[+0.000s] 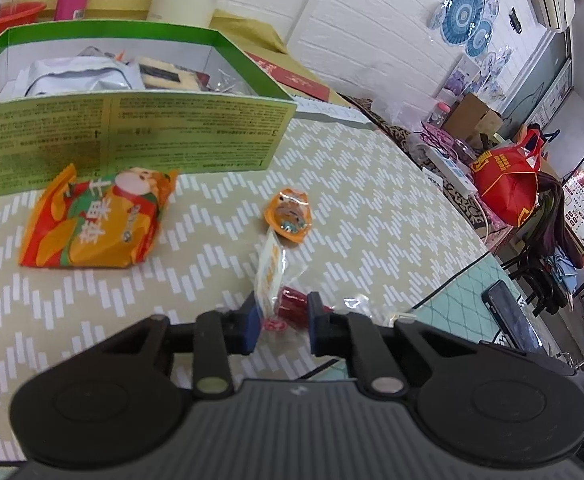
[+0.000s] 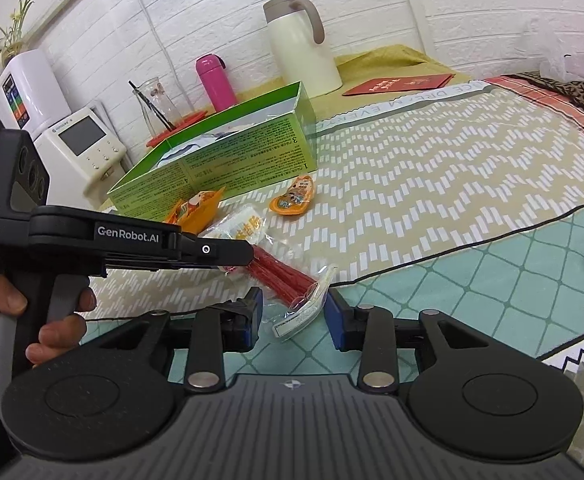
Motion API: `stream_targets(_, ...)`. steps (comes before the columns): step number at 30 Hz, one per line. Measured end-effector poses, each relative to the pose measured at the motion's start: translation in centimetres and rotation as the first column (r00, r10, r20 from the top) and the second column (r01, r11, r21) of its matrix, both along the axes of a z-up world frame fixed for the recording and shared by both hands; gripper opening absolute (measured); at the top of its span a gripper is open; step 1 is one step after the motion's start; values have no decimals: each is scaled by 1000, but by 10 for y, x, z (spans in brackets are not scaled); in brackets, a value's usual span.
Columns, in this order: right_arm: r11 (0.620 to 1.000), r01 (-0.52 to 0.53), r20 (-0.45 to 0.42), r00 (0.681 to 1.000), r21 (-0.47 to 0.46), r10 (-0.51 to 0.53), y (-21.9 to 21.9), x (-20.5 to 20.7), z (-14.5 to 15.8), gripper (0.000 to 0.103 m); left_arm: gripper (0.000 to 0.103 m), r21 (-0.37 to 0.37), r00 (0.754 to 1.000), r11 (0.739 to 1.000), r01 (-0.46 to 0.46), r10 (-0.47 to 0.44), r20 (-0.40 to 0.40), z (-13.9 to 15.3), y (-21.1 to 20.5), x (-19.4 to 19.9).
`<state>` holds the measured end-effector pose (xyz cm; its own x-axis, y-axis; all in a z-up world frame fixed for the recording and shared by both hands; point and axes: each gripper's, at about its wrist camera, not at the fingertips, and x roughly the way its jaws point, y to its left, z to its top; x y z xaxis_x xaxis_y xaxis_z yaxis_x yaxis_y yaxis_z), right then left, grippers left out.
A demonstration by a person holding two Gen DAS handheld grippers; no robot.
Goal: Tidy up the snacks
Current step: 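Grasp the red sausage stick packet with the right tool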
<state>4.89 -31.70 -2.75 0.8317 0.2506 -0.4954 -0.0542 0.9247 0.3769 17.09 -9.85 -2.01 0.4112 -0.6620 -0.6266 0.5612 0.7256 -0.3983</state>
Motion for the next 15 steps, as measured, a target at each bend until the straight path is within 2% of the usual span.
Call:
stream_targets(4, 1000, 1, 4, 1000, 14, -1, -3, 1, -1, 57, 10, -9, 1000, 1000, -1, 1, -1, 0, 0, 1)
stream_targets(7, 1000, 2, 4, 1000, 17, -2, -3, 0, -1, 57, 21, -22, 1000, 1000, -19, 19, -7, 1, 1, 8)
stream_targets(10, 1000, -3, -1, 1000, 19, 3, -4, 0, 0, 58, 21, -20, 1000, 1000, -12, 12, -5, 1, -1, 13)
stream_targets(11, 999, -3, -3, 1000, 32, 4, -5, -1, 1, 61, 19, -13, 1000, 1000, -4, 4, 3, 1, -3, 13)
stream_targets(13, 997, -4, -7, 1000, 75, 4, -8, -2, 0, 63, 6, 1, 1000, 1000, 8, -8, 15, 1, -4, 12)
stream_targets(15, 996, 10, -13, 1000, 91, -9, -10, 0, -1, 63, 4, 3, 1000, 1000, 7, -7, 25, 0, -5, 9)
